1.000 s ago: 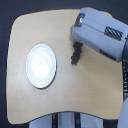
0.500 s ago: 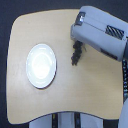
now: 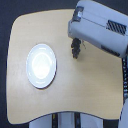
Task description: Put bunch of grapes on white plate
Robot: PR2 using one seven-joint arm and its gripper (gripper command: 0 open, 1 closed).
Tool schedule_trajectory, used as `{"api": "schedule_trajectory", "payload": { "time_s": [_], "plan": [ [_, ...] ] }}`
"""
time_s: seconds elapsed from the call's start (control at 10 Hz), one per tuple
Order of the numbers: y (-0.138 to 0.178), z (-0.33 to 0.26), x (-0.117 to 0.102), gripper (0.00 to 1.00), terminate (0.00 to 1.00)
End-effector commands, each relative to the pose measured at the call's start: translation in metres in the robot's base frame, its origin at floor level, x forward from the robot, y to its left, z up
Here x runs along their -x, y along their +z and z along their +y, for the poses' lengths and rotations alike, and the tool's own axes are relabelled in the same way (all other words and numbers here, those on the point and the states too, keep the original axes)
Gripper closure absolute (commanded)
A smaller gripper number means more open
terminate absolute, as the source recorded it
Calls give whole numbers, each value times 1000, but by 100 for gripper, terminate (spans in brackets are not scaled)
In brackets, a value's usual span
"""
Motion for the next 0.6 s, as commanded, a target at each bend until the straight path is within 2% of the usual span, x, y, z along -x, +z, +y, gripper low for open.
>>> {"api": "schedule_trajectory", "payload": {
  "time_s": [0.0, 0.2, 0.5],
  "plan": [
    [78, 40, 29, 100, 0],
    [88, 70, 51, 100, 0],
    [81, 152, 80, 100, 0]
  ]
}}
